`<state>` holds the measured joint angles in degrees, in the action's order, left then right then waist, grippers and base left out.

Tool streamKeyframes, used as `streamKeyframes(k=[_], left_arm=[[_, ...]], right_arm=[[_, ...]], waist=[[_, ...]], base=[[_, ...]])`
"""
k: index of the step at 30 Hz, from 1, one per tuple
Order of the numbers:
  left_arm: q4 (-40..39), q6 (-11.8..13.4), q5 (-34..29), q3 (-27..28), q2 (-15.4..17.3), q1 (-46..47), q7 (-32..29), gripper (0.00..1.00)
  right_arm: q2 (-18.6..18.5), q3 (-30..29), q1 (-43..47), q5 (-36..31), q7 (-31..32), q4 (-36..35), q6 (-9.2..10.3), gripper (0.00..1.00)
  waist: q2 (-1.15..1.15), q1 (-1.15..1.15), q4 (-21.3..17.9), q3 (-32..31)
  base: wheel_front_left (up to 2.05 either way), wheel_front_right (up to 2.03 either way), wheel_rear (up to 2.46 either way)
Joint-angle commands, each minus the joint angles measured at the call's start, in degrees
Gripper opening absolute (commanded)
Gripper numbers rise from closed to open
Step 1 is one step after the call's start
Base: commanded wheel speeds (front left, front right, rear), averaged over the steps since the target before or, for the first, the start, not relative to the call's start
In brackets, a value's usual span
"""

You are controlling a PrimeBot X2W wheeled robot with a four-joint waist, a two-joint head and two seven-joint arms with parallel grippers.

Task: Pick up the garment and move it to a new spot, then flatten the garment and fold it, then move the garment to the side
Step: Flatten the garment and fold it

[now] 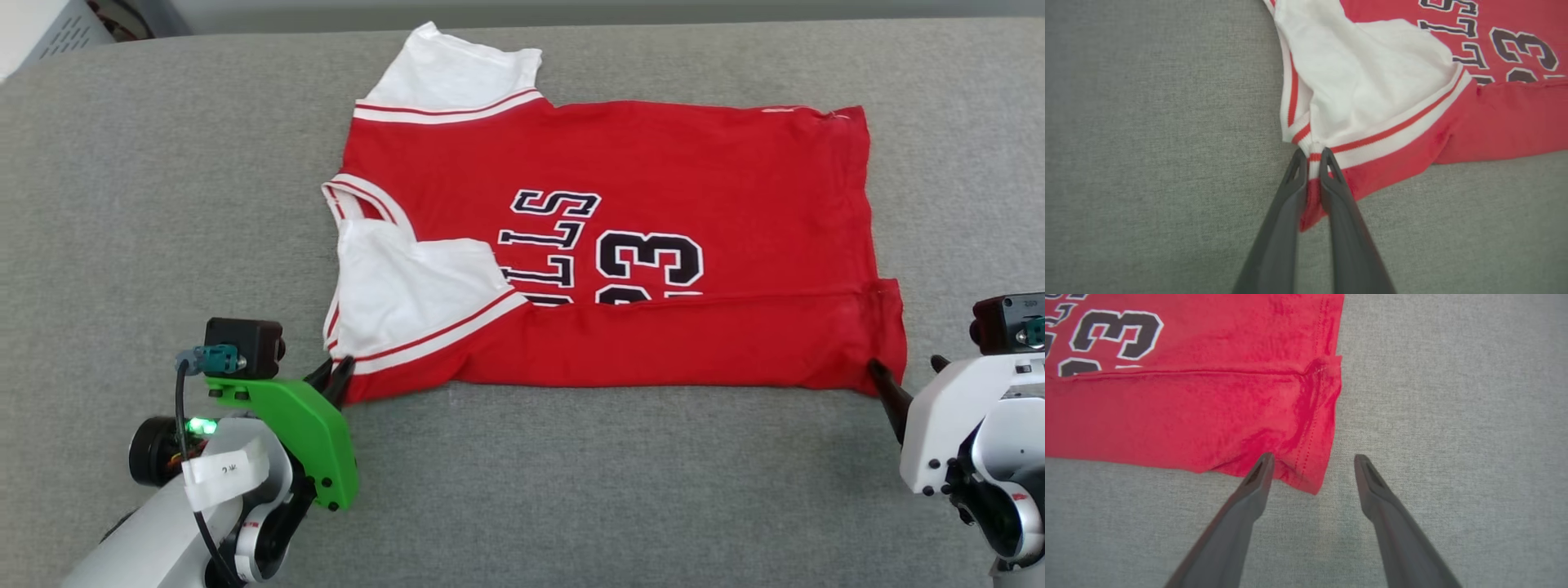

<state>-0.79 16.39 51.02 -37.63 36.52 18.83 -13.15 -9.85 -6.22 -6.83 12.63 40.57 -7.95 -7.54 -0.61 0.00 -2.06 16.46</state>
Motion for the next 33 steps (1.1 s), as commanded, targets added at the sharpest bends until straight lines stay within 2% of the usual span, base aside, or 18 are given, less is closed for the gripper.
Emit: streamKeyframes(k=[1, 7, 15, 16, 17, 18, 19, 20, 26, 33], left_arm=[[-1.6, 0.6, -1.1, 0.1, 0.7, 0.1, 0.2, 0.00], [-7.9, 2.3, -2.7, 0.1, 1.9, 0.6, -0.4, 0.00], [-10.5, 3.1, -3.5, -0.2, 2.6, 0.7, -0.9, 0.00], [-10.4, 3.2, -3.5, -0.2, 2.6, 0.6, -0.9, 0.00], [-10.3, 3.2, -3.4, -0.3, 2.7, 0.6, -1.0, 0.00], [-10.2, 3.1, -3.4, -0.3, 2.8, 0.5, -1.1, 0.00], [-10.1, 3.0, -3.3, -0.4, 2.8, 0.5, -1.2, 0.00], [-9.9, 2.9, -3.2, -0.5, 2.7, 0.4, -1.2, 0.00], [-8.0, 2.3, -2.6, -0.9, 2.8, -0.4, -1.3, 0.00], [-5.8, 2.0, -1.1, -1.6, 3.6, -3.6, -1.6, 0.00]], right_arm=[[0.1, -0.7, -1.4, -0.7, 0.4, 1.2, 0.05, 1.00], [1.3, -3.2, -3.5, -3.4, 0.7, 6.2, 0.05, 1.00], [2.2, -1.1, -4.3, -2.4, 0.7, 11.6, 0.05, 1.00], [2.2, -0.5, -4.2, -1.6, 0.9, 12.2, 0.05, 0.91], [2.1, -0.1, -4.2, -1.0, 1.0, 12.7, 0.05, 0.56], [1.8, 0.3, -4.2, -0.6, 1.1, 13.2, 0.05, 0.27], [1.6, 0.6, -4.2, -0.4, 1.1, 13.7, 0.05, 0.09], [1.3, 0.8, -4.1, -0.2, 1.1, 14.3, 0.05, 0.00], [-1.0, 1.2, -3.9, -0.6, -1.0, 15.7, 0.05, 0.00], [-3.7, 0.3, -1.7, 1.2, -1.1, 13.1, 0.05, 0.00]], waist=[[0.61, 0.00, 1.1, -0.2], [0.61, 0.00, 2.6, 1.1], [0.61, 0.00, 3.4, 2.3], [0.61, 0.00, 3.4, 2.3], [0.61, 0.00, 3.4, 2.3], [0.61, 0.00, 3.4, 2.1], [0.61, 0.00, 3.3, 2.0], [0.61, 0.00, 3.3, 1.8], [0.61, 0.00, 3.1, -0.5], [0.61, 0.00, 2.1, -6.2]], base=[[0.00, 0.00, 0.00], [0.00, 0.00, 0.00], [0.00, 0.00, 0.00], [0.00, 0.00, 0.00], [0.00, 0.00, 0.00], [0.00, 0.00, 0.00], [0.00, 0.00, 0.00], [0.00, 0.00, 0.00], [0.00, 0.00, 0.00], [0.00, 0.00, 0.00]])
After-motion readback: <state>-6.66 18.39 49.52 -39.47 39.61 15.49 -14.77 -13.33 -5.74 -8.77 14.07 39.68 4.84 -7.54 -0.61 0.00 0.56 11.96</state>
